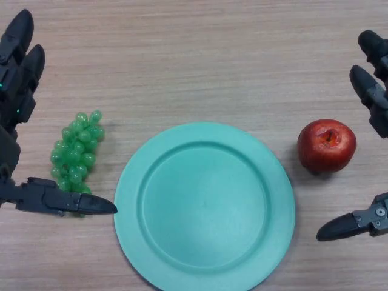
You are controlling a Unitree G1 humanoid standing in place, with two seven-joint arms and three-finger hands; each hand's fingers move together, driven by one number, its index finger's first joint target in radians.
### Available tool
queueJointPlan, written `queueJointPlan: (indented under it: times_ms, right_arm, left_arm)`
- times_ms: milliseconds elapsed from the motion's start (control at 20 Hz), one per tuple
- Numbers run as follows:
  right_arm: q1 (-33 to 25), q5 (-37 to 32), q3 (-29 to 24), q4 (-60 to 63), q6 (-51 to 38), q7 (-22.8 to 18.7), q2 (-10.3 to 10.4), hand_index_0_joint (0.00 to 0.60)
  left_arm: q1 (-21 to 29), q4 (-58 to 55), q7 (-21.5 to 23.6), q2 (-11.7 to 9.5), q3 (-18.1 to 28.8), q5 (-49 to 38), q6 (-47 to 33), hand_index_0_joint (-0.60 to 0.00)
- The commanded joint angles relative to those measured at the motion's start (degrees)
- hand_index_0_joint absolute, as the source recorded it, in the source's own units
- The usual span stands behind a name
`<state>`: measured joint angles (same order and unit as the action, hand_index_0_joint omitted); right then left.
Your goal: Pick up the red apple and place it on the plate
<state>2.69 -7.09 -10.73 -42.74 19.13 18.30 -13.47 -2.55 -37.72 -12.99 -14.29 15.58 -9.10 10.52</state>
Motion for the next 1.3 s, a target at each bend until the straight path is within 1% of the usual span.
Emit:
queueJointPlan:
  times_ms: [50,250,350,450,650,800,1050,1150,1250,1300]
  right_arm:
    - [-1.69,-0.85,-2.75,-1.1,-10.63,-1.28,-2.17,0.0]
    - [-4.77,0.18,-2.79,2.02,-11.09,-2.38,-3.51,0.0]
    - [-7.5,0.95,-2.34,6.86,-13.15,-2.98,-4.57,0.0]
    - [-10.29,1.61,-2.05,13.54,-16.19,-3.48,-5.73,0.0]
    - [-15.16,2.54,-0.9,29.48,-28.29,-4.08,-7.37,0.0]
    - [-19.05,5.98,0.43,42.97,-35.78,-5.36,-8.47,0.0]
    - [-24.67,10.21,2.93,61.42,-42.22,-7.2,-8.77,0.0]
    - [-26.16,12.99,3.41,67.34,-44.97,-8.47,-9.37,0.0]
    - [-26.65,15.55,3.63,69.33,-46.19,-9.88,-9.87,0.2]
    - [-27.36,18.68,3.83,71.85,-47.3,-11.73,-10.45,0.349]
  left_arm:
    - [0.93,-2.47,2.06,-1.53,2.88,2.06,-8.09,0.0]
    - [-0.17,-2.1,1.83,-0.86,2.19,2.37,-8.65,0.0]
    - [-1.09,-2.17,1.9,-0.22,1.55,2.84,-9.04,0.0]
    - [-1.89,-2.83,1.71,0.27,1.03,3.0,-8.68,0.0]
    - [-3.19,-4.44,1.53,1.04,-0.25,3.25,-7.88,0.0]
    - [-3.81,-5.34,1.02,1.42,-0.19,2.77,-7.71,0.0]
    - [-4.52,-5.35,0.96,1.74,0.43,2.39,-8.62,0.0]
    - [-4.77,-5.03,0.99,1.91,0.75,2.4,-9.23,0.0]
    - [-4.74,-4.93,1.02,1.89,0.95,2.21,-9.32,0.0]
    - [-4.71,-4.79,1.07,1.88,1.21,1.99,-9.46,0.0]
